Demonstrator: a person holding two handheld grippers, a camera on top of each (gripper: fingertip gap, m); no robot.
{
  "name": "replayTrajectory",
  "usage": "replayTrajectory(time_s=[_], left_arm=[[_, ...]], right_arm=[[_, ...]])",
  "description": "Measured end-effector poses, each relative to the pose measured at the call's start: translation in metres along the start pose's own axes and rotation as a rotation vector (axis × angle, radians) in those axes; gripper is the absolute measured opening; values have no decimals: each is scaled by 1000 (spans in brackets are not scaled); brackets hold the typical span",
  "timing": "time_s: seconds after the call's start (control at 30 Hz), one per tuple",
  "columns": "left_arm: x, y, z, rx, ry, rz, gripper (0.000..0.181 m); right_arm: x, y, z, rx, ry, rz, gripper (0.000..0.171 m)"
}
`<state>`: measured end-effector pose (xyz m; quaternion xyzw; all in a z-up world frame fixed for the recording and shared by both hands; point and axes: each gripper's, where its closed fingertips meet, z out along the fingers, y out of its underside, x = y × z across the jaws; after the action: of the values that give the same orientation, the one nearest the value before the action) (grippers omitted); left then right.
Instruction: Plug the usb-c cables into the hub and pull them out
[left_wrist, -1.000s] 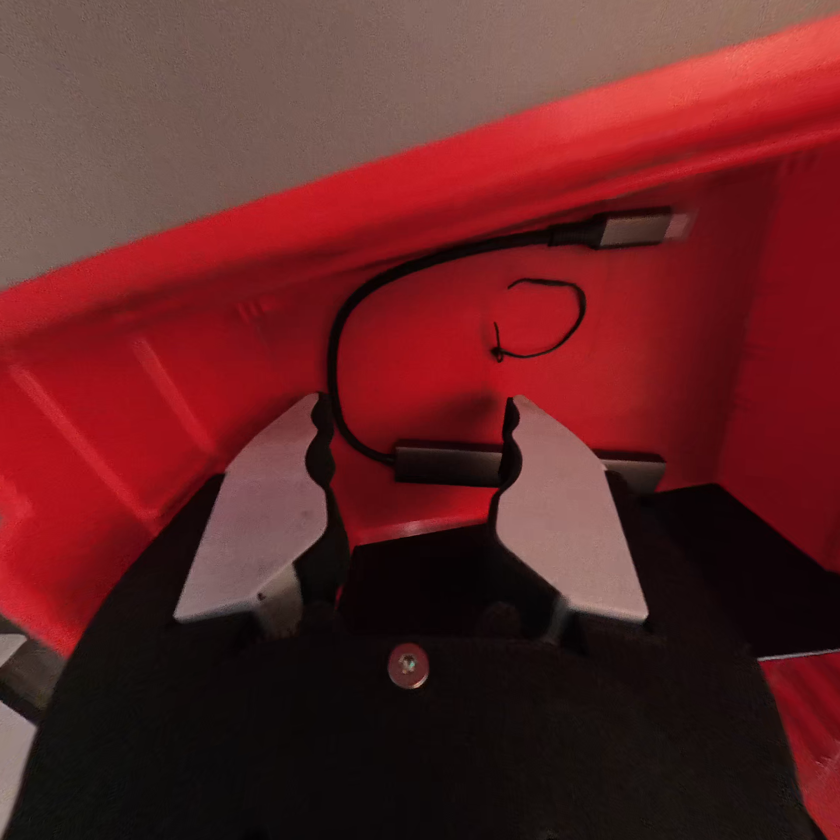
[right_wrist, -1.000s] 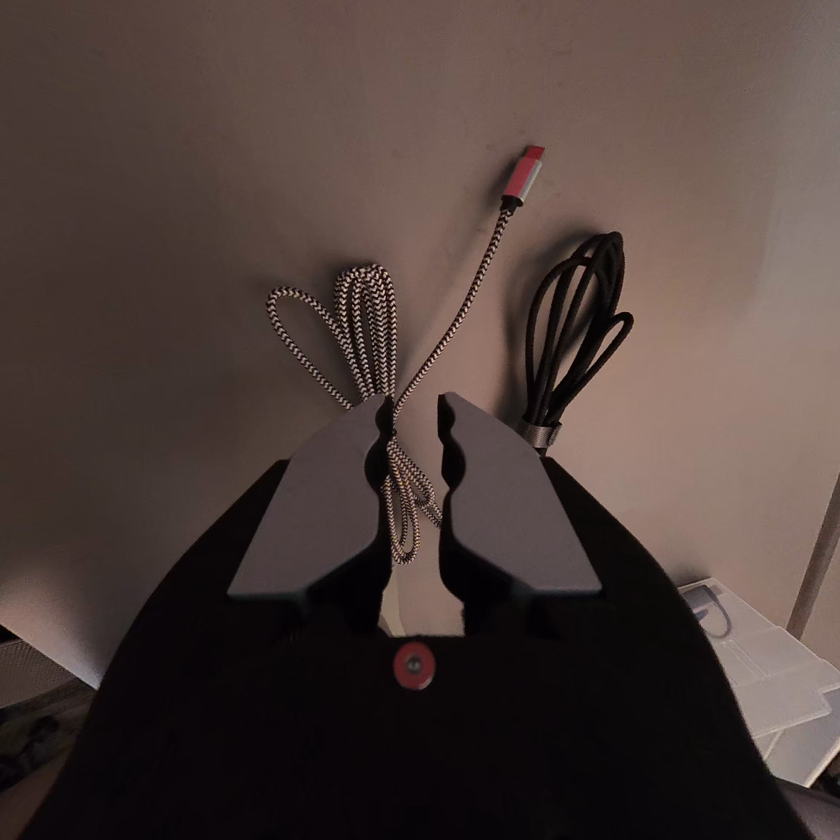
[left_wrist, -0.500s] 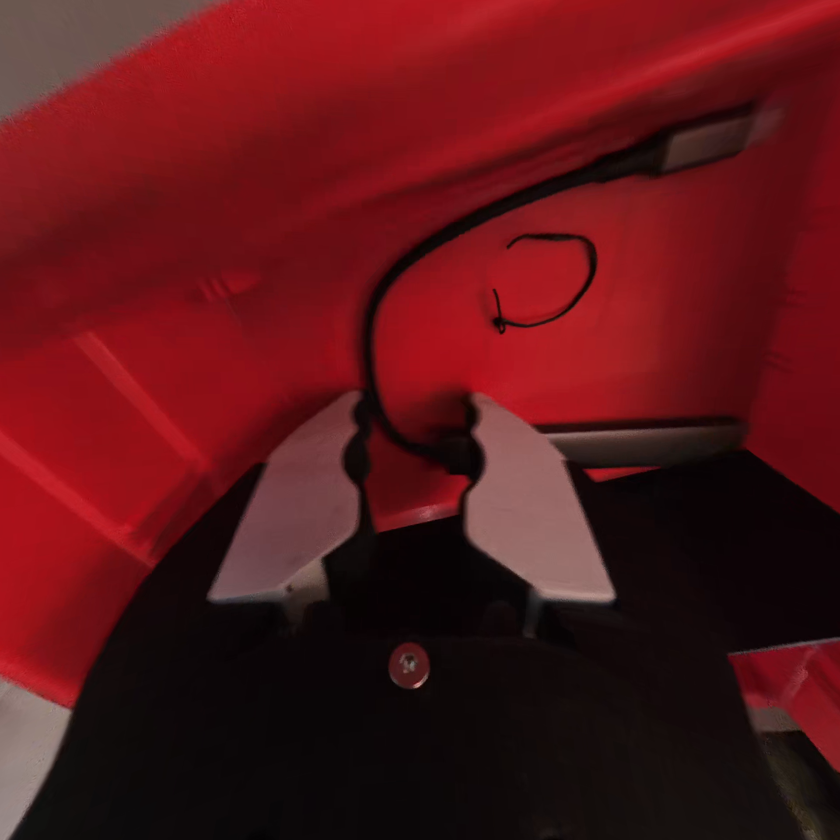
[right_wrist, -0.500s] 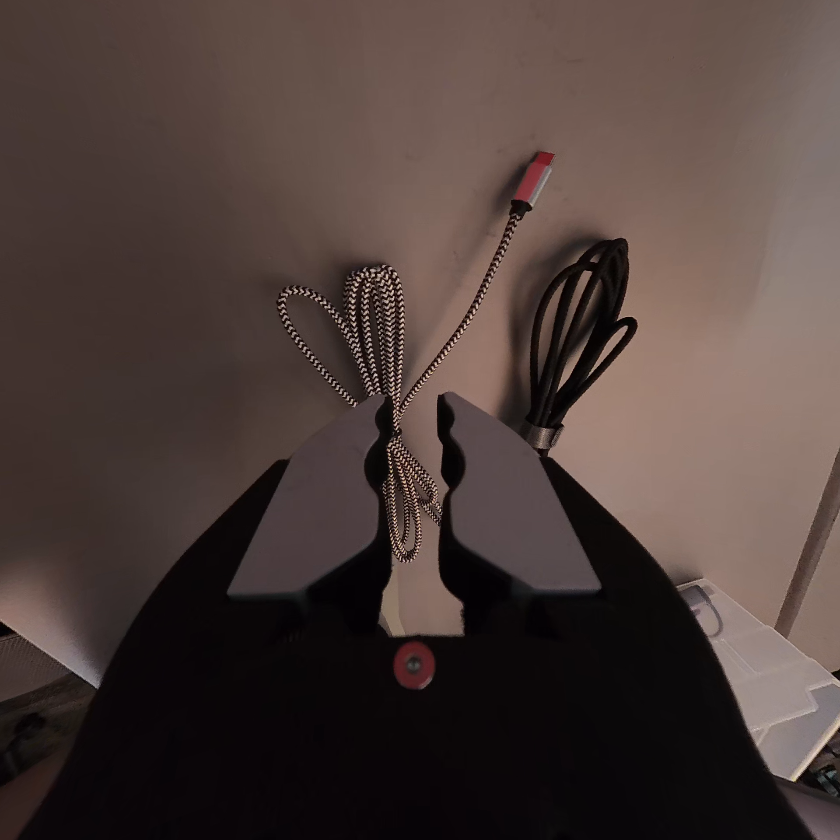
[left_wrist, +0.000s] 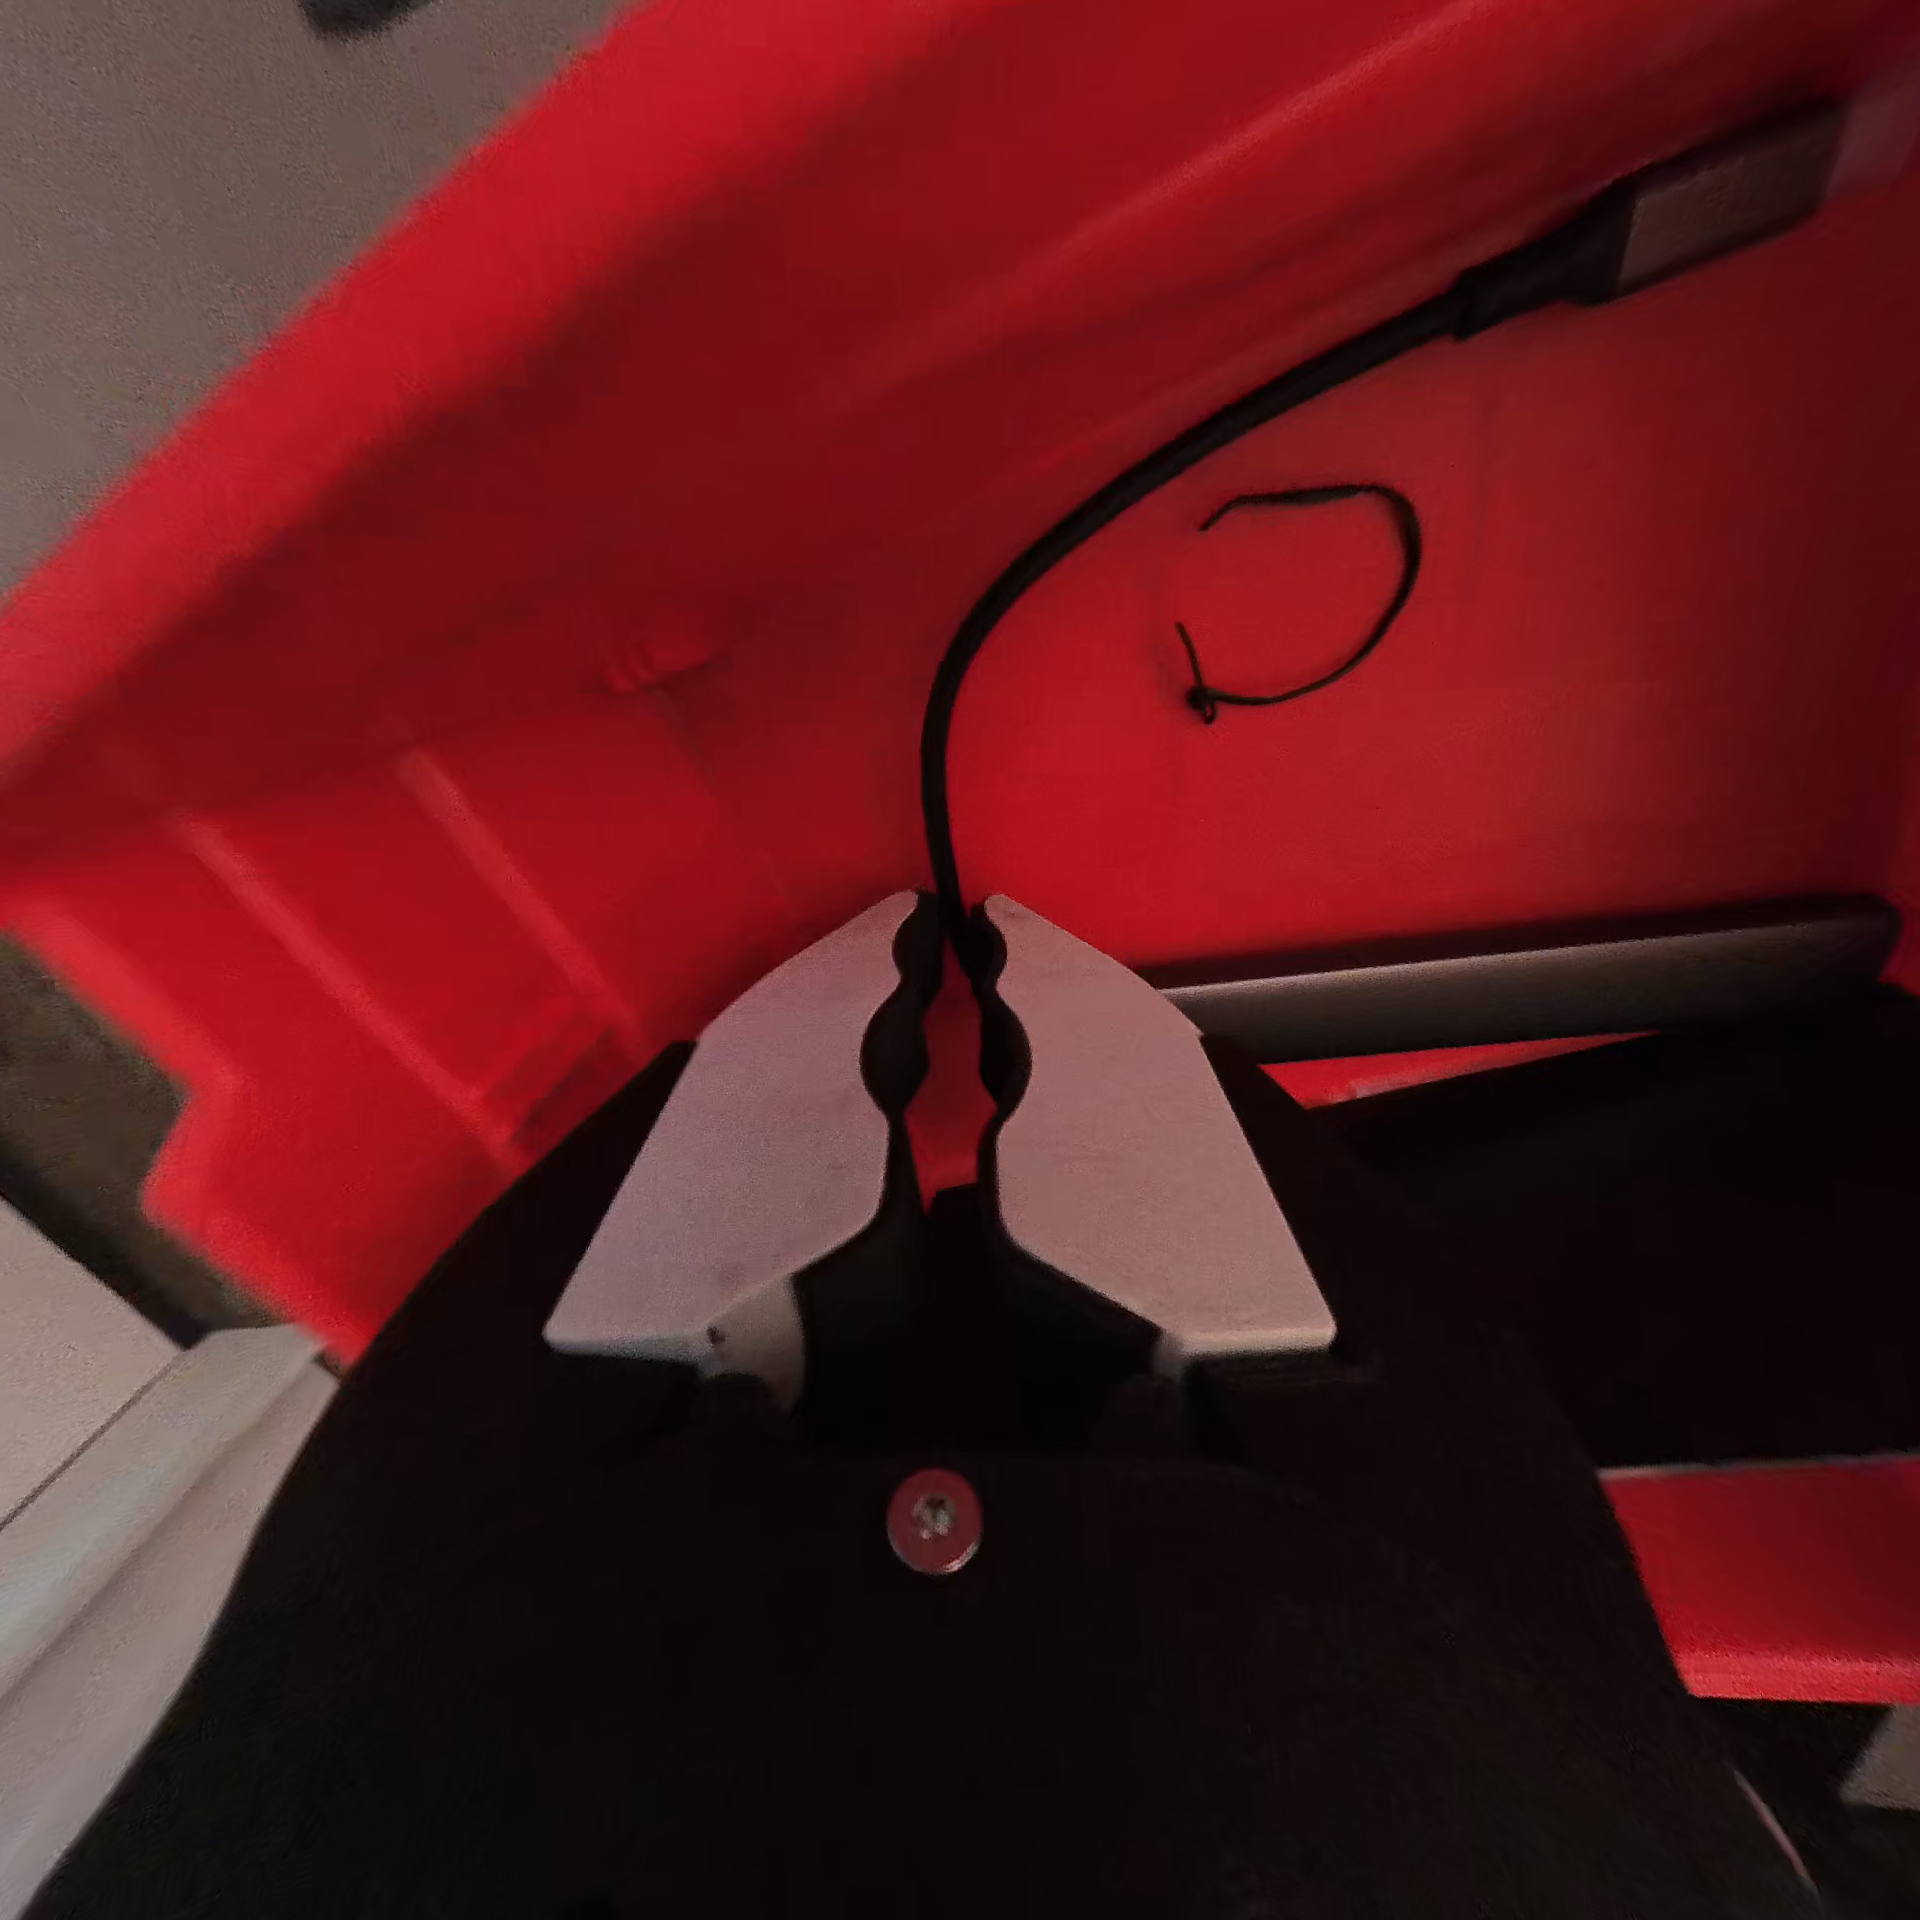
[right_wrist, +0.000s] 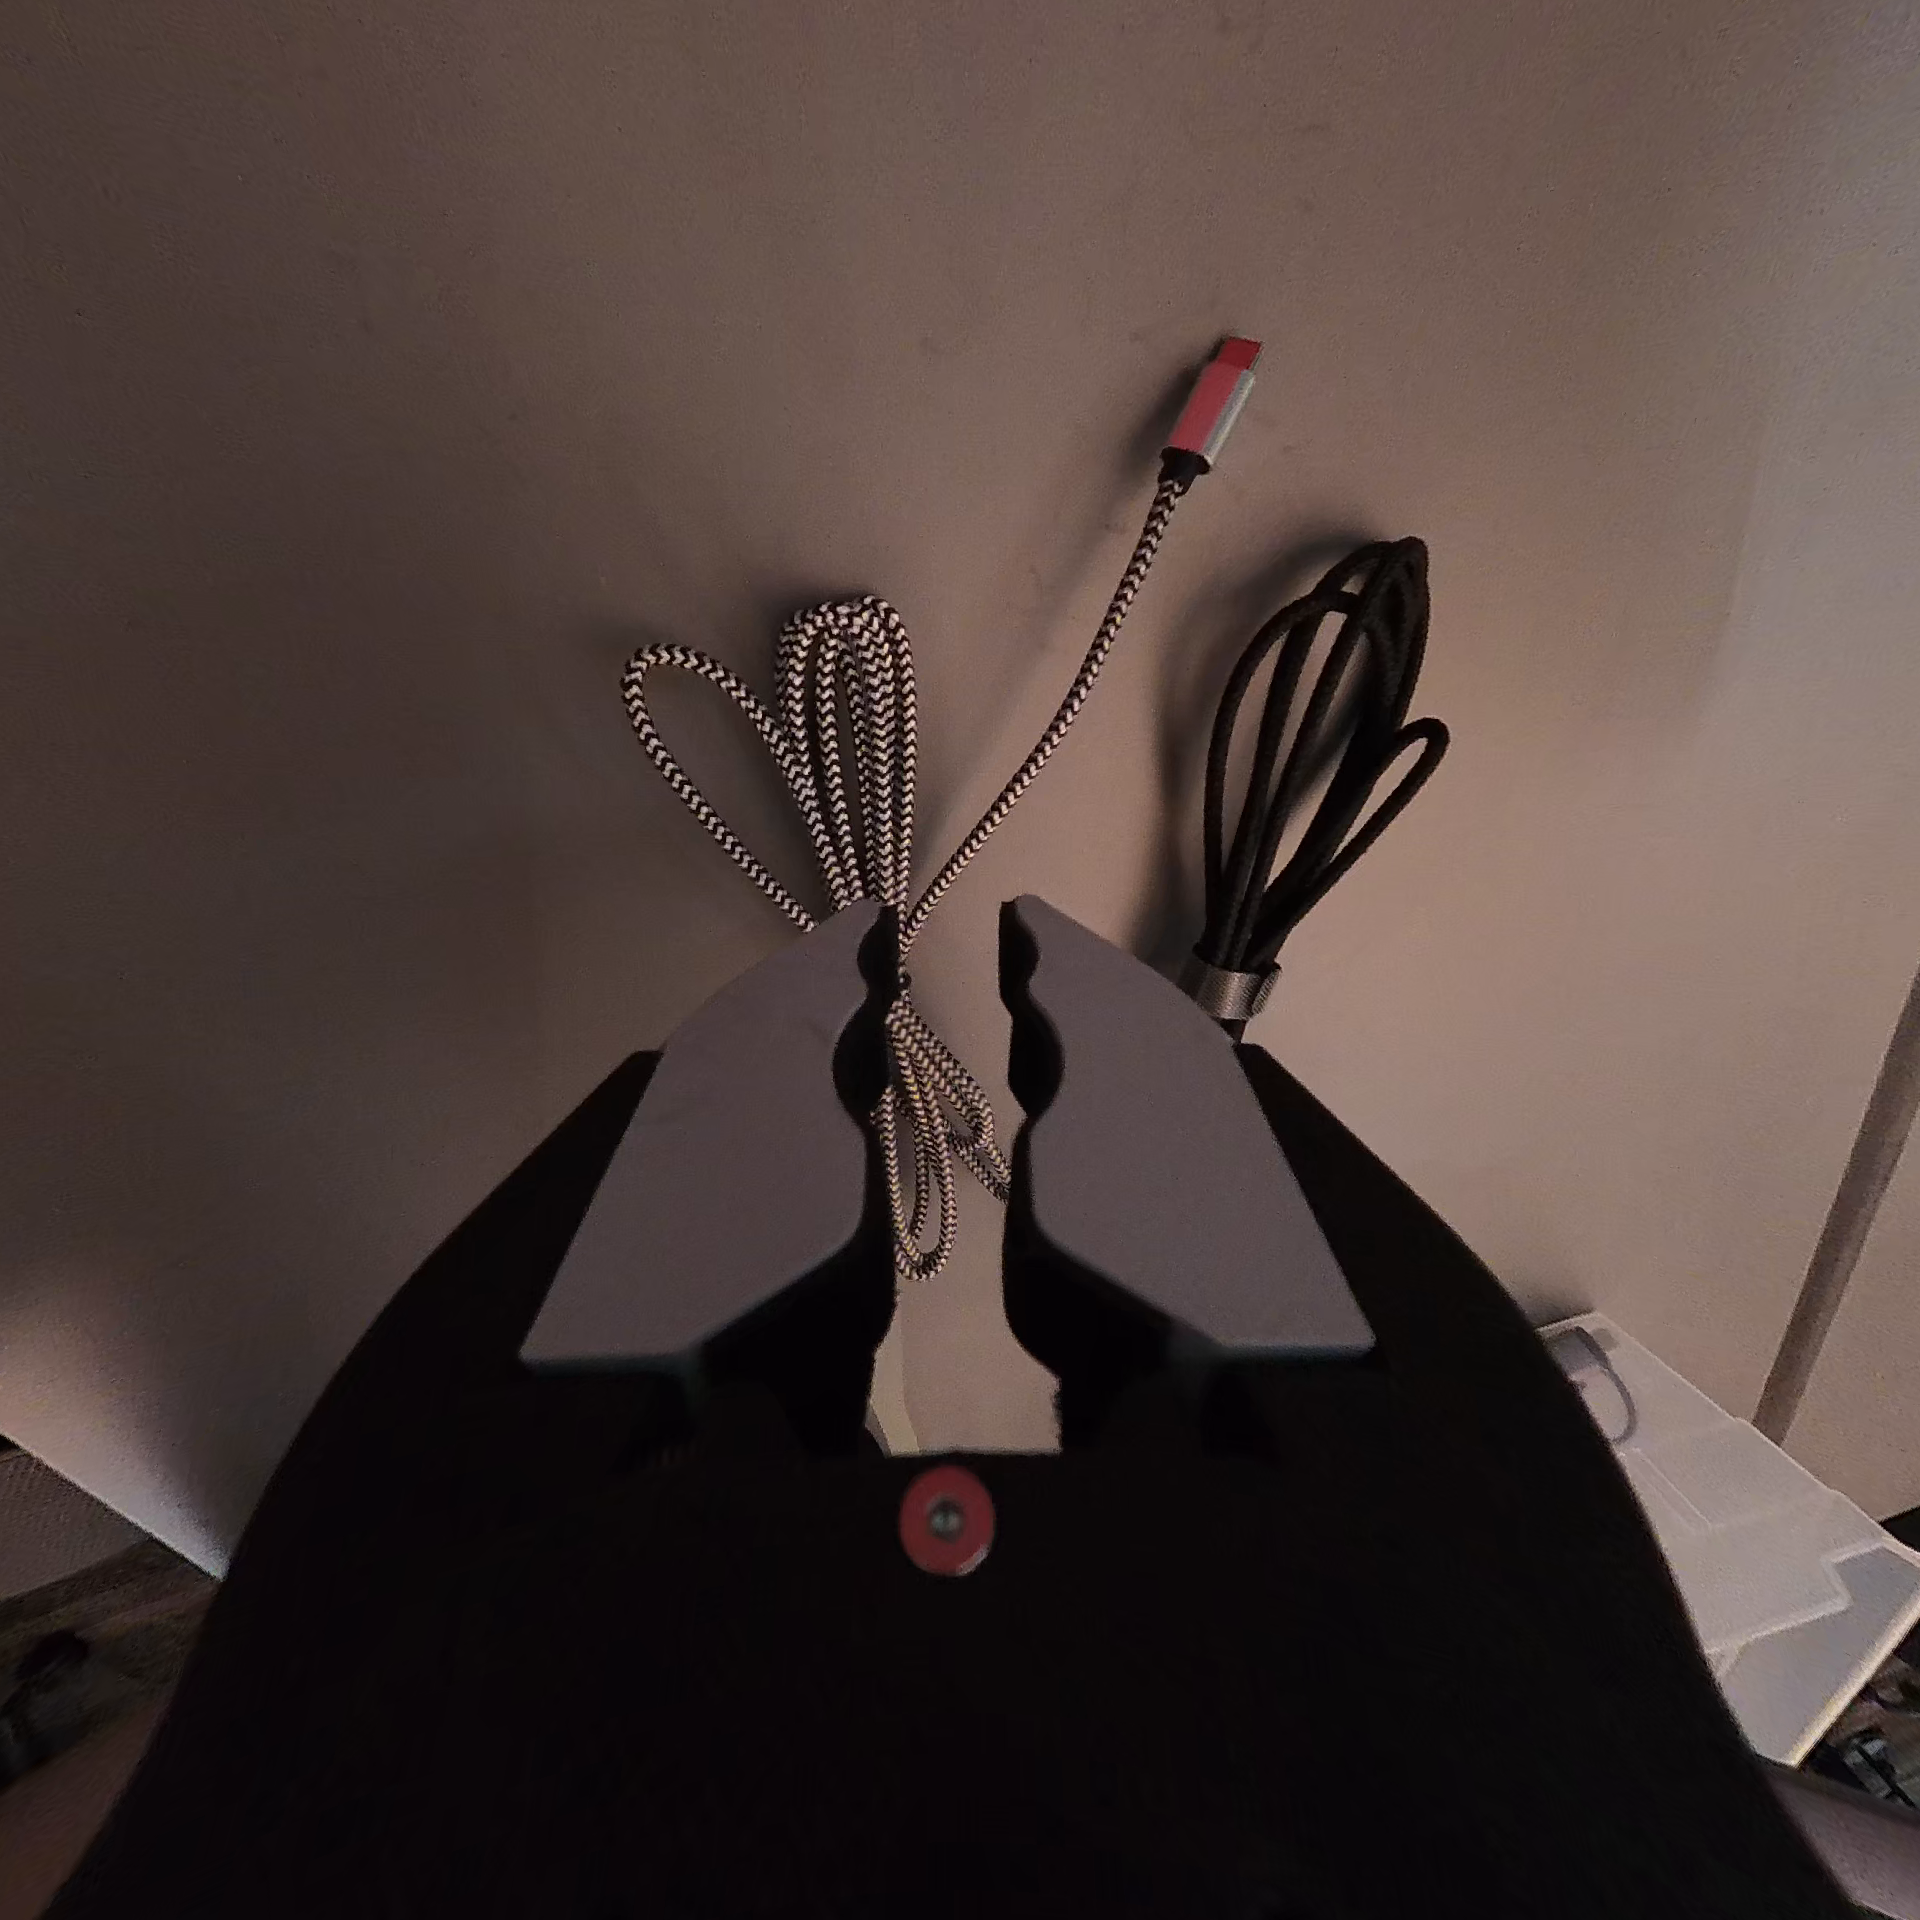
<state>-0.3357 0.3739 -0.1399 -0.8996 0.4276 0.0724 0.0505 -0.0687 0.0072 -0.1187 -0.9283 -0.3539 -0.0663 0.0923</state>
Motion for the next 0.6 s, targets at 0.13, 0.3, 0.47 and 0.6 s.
replayTrajectory(time_s=[0.13, 0.3, 0.47, 0.6], left_arm=[[0, -15, -34, 145, -95, 72, 4], [2, -26, -86, 308, -269, 152, 3], [7, -24, -132, 427, -393, 174, 3], [16, -19, -171, 539, -462, 173, 3]], right_arm=[[2, 1, -1, 4, 6, 3, 19], [5, 2, -2, -1, 20, 4, 19], [7, 2, -6, 15, 31, 5, 19], [12, 2, -9, 31, 50, 20, 19]])
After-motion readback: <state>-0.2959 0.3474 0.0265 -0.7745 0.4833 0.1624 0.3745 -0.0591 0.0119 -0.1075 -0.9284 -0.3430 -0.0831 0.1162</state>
